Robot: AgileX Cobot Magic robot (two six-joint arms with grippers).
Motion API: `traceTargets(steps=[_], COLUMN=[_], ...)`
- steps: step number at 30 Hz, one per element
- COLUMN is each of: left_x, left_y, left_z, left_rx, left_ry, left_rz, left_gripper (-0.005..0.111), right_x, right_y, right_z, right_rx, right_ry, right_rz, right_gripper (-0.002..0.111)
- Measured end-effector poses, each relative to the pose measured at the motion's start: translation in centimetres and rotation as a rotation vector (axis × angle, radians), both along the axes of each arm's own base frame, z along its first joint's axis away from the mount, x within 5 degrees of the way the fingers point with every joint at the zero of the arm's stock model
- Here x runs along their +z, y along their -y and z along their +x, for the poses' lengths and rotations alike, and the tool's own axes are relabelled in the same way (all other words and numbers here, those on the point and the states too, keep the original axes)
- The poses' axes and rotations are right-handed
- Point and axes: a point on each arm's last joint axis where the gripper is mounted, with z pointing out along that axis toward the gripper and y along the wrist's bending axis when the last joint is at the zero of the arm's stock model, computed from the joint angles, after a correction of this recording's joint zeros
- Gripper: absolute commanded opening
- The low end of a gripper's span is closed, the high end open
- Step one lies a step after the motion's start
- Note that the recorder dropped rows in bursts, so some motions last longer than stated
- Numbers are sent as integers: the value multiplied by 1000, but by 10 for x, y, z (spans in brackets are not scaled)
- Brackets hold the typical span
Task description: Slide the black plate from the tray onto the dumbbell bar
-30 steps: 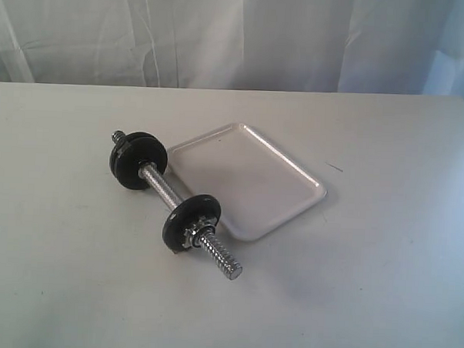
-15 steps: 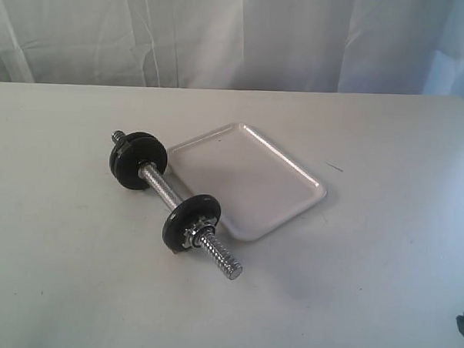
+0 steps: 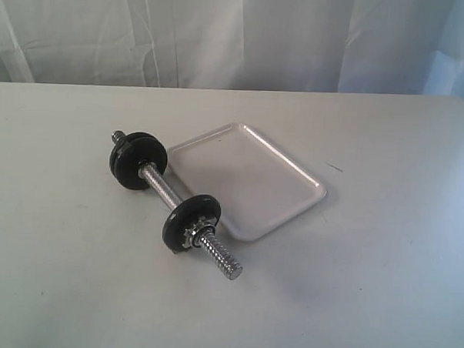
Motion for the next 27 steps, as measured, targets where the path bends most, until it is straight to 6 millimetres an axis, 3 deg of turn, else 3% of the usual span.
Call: traceTargets(steps=[19,27], left_x=[1,-3], left_y=[0,-7], left_z=[-1,-27], left_rx=[-1,-10], left_ry=[10,167], left_rz=[-3,-60], left_gripper=[0,0], right_x=[2,2], right_y=[3,3], right_z=[1,1], right_rx=[-39,-39], right_ry=[27,27], right_rz=[-47,-47], right_gripper=[0,0])
